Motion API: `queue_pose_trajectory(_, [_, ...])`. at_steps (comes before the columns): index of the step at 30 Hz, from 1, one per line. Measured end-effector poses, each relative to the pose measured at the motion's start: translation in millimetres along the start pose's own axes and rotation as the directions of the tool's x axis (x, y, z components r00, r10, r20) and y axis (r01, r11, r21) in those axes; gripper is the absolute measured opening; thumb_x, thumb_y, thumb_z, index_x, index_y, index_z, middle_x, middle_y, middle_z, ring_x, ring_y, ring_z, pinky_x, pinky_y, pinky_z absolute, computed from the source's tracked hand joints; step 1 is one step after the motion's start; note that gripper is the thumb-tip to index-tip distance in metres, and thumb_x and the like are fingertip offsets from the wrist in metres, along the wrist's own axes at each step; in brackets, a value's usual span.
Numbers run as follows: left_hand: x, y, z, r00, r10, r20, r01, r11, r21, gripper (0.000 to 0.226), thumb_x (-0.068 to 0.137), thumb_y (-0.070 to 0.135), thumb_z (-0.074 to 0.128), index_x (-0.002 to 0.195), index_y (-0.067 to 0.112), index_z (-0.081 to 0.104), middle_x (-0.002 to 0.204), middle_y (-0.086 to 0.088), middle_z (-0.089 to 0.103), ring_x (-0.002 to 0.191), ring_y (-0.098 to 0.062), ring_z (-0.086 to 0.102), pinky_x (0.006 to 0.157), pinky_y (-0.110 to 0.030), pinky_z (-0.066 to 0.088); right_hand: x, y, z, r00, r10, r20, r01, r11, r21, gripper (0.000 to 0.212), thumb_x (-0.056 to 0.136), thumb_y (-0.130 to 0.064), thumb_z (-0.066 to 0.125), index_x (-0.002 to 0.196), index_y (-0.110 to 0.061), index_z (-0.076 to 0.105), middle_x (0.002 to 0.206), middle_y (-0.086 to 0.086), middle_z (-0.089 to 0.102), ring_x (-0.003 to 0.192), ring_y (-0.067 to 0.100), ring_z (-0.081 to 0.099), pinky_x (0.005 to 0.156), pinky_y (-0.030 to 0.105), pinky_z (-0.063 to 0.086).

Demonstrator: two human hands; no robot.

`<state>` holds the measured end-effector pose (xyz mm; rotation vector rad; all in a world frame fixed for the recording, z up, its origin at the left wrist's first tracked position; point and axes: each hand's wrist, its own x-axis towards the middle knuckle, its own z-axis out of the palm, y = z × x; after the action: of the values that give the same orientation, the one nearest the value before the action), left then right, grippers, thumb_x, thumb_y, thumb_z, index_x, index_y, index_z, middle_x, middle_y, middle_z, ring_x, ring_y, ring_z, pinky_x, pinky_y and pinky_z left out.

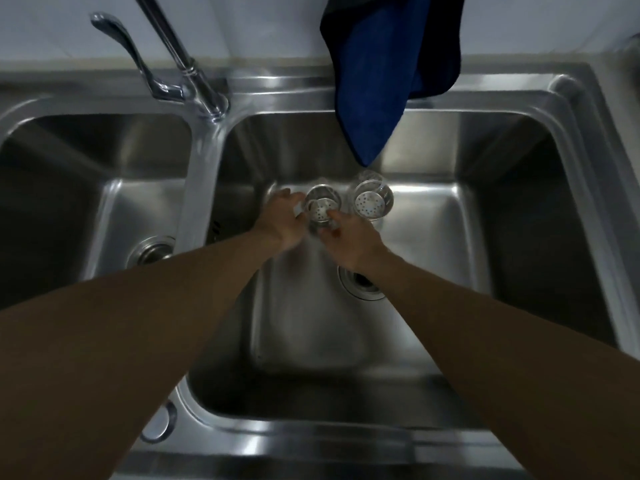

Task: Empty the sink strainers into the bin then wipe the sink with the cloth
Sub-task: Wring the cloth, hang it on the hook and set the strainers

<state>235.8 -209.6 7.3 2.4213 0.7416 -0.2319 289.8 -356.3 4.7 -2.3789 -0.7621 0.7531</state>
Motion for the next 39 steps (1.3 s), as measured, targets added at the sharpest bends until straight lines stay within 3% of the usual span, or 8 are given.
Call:
queue_pose_trajectory(8, [2.4,-3.2,27.4,0.976,-0.217,-0.035,0.204,0.954,-0.221,0.014,0.093,0.029,0.064,0.099,0.018,0.061,0.112,-0.005,0.067,0.106,-0.024,0.063,0.095,-0.036,0.051,4.3,14.9,7.0,0.992,0.053,-0.112,-0.052,0.999,0.005,0.037,0.100,-0.037,0.052,0.078,-0.013,0.070,0.080,0.009,0.071,0.076,0.026,0.065,0.070,0.032,0.051])
queue_pose_trajectory(15, [-27.1,-6.8,36.0,0.952,-0.302,0.054,0.304,0.906,-0.294,0.034,0.077,0.020,0.078,0.100,0.025,0.054,0.086,0.003,0.067,0.096,-0.024,0.069,0.088,-0.035,0.057,-18.1,21.0,6.7,0.972,0.224,-0.078,-0.217,0.973,0.084,0.010,0.086,-0.029,0.071,0.084,-0.019,0.073,0.086,0.003,0.075,0.088,0.021,0.069,0.070,0.022,0.043])
queue_pose_trajectory(19, [-39.5,0.1,24.2,0.965,-0.258,0.046,0.260,0.921,-0.289,0.028,0.072,0.012,0.075,0.091,0.026,0.060,0.096,-0.003,0.072,0.096,-0.023,0.068,0.082,-0.029,0.056,-31.6,16.6,-2.7,0.947,0.308,-0.090,-0.286,0.938,0.197,0.034,0.078,-0.028,0.076,0.106,-0.016,0.062,0.101,0.005,0.072,0.099,0.023,0.065,0.077,0.024,0.044])
queue_pose_trajectory(22, [-49.3,8.9,5.3,0.971,-0.238,0.012,0.230,0.921,-0.313,0.020,0.074,0.009,0.069,0.090,0.021,0.065,0.093,-0.001,0.072,0.093,-0.020,0.068,0.079,-0.027,0.054,-39.9,1.6,-19.3,0.959,0.263,-0.102,-0.242,0.953,0.183,0.039,0.080,-0.025,0.073,0.117,-0.018,0.067,0.098,0.002,0.074,0.107,0.022,0.065,0.083,0.020,0.042])
queue_pose_trajectory(25, [-59.4,17.6,-22.7,0.968,-0.248,-0.040,0.220,0.914,-0.341,0.016,0.077,0.009,0.066,0.091,0.016,0.070,0.092,0.000,0.073,0.091,-0.017,0.069,0.079,-0.026,0.055,-49.3,-22.8,-37.8,0.969,0.196,-0.150,-0.168,0.968,0.184,0.011,0.080,-0.014,0.064,0.079,-0.023,0.069,0.069,-0.004,0.073,0.084,0.021,0.071,0.072,0.023,0.053])
queue_pose_trajectory(28, [-72.0,23.0,-55.4,0.969,-0.229,-0.094,0.179,0.910,-0.373,0.009,0.081,0.009,0.065,0.087,0.013,0.070,0.087,-0.005,0.075,0.086,-0.021,0.072,0.083,-0.033,0.058,-53.7,-50.2,-51.2,0.971,0.177,-0.162,-0.125,0.950,0.287,0.010,0.086,-0.012,0.062,0.083,-0.015,0.071,0.069,0.004,0.074,0.067,0.019,0.073,0.073,0.041,0.062])
queue_pose_trajectory(36, [-107.0,1.9,-141.1,0.933,-0.240,-0.267,0.085,0.869,-0.487,0.005,0.090,0.007,0.066,0.091,0.007,0.070,0.091,-0.011,0.074,0.087,-0.028,0.072,0.083,-0.044,0.061,-42.2,-134.7,-68.0,0.974,-0.018,-0.225,0.081,0.959,0.271,0.020,0.088,-0.020,0.063,0.070,-0.027,0.068,0.063,-0.002,0.073,0.064,0.018,0.073,0.072,0.045,0.063])
queue_pose_trajectory(39, [-125.4,-18.1,-167.5,0.905,-0.287,-0.316,0.092,0.855,-0.511,0.005,0.092,0.009,0.067,0.097,0.010,0.068,0.087,-0.007,0.072,0.079,-0.021,0.071,0.068,-0.026,0.061,-28.9,-168.4,-59.4,0.976,-0.081,-0.201,0.142,0.939,0.314,0.024,0.084,-0.016,0.067,0.065,-0.029,0.066,0.059,-0.003,0.071,0.057,0.018,0.072,0.068,0.048,0.063])
